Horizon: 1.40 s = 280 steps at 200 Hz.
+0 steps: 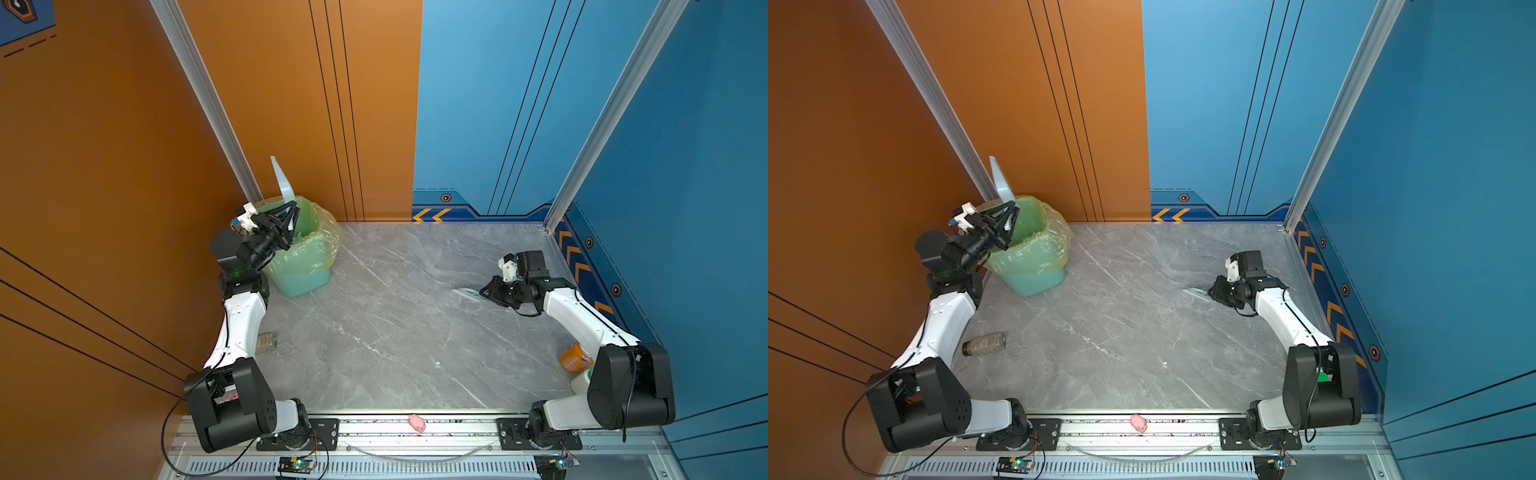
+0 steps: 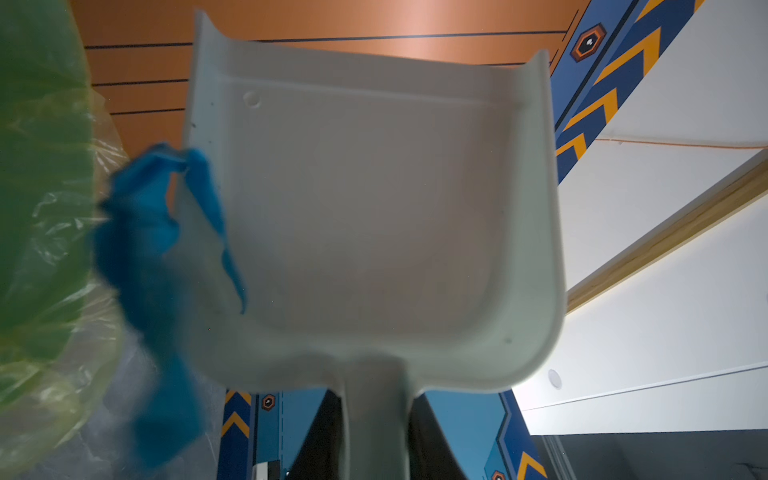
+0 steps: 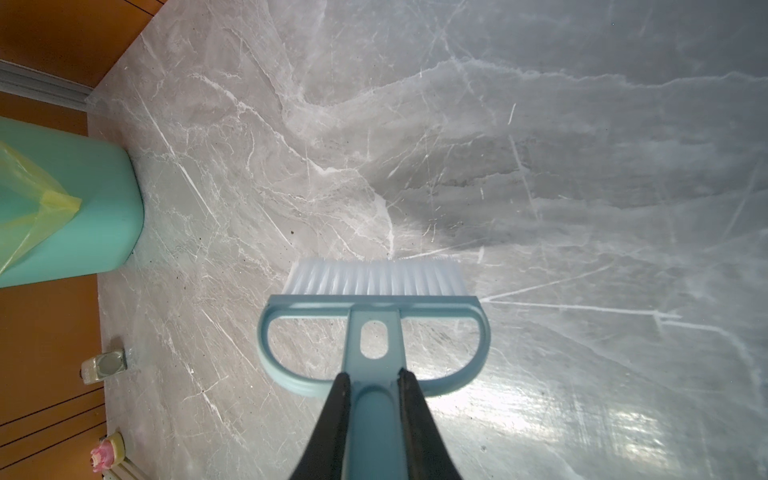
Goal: Sweep away the paper scraps from the table
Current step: 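Tip the dustpan over the green bin with the left gripper, then lower the empty dustpan to the table while the right gripper brings the brush over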
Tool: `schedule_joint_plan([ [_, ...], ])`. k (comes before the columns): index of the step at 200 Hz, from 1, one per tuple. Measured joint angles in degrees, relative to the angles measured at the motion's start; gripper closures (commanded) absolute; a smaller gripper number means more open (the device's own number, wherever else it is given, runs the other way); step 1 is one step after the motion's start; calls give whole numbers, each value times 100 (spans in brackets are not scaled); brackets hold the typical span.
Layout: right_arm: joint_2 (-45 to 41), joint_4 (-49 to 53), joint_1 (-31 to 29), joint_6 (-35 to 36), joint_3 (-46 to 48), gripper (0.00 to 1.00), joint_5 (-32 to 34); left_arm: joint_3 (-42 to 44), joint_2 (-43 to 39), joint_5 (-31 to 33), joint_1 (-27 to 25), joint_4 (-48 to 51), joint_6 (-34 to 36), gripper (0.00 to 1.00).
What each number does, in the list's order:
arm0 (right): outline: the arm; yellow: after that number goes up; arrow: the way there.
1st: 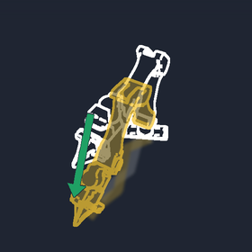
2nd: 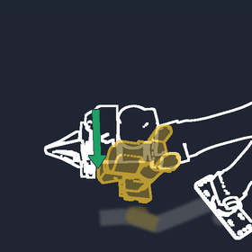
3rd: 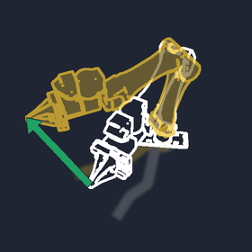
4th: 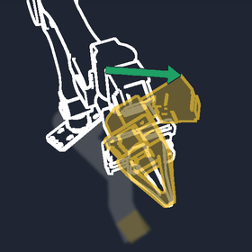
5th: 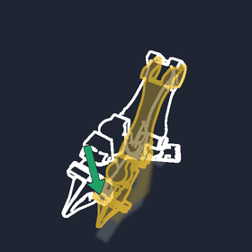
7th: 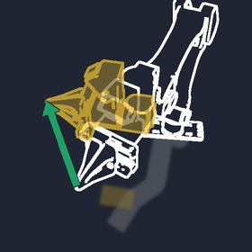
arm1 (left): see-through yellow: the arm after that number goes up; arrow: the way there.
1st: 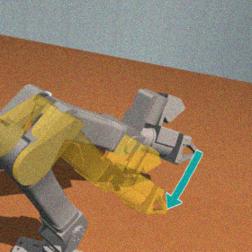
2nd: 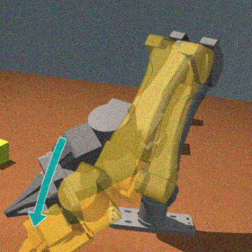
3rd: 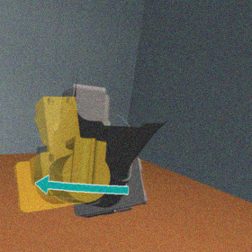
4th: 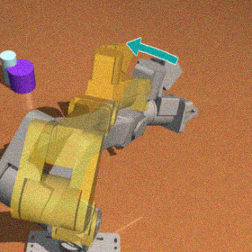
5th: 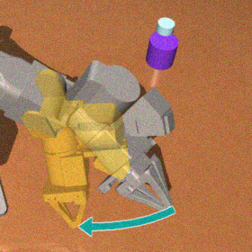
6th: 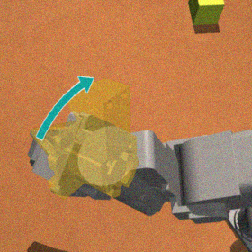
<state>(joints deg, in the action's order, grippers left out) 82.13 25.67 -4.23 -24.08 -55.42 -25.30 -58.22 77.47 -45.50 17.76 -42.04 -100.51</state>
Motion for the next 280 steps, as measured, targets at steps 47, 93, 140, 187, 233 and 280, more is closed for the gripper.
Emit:
schedule_joint_plan([
  [47, -11, 0, 0, 0, 42, 100, 0, 240, 0, 153, 52, -514, -575, 100],
  [93, -22, -4, 0, 0, 101, 100, 0, 251, 0, 195, 74, -876, -868, 100],
  [140, -105, -22, 0, 0, 101, 100, 2, 254, -24, 170, 72, -870, -730, 100],
  [187, -136, -17, -11, -2, 101, 100, 0, -72, -553, 131, -83, 741, 833, 100],
  [233, -146, -7, -118, 2, 101, 100, -7, -367, -1399, 505, -728, 2800, 2933, 100],
  [280, -157, 118, -337, 26, 22, 100, -24, -560, -1963, 1735, -1851, 4828, 4996, 100],
])
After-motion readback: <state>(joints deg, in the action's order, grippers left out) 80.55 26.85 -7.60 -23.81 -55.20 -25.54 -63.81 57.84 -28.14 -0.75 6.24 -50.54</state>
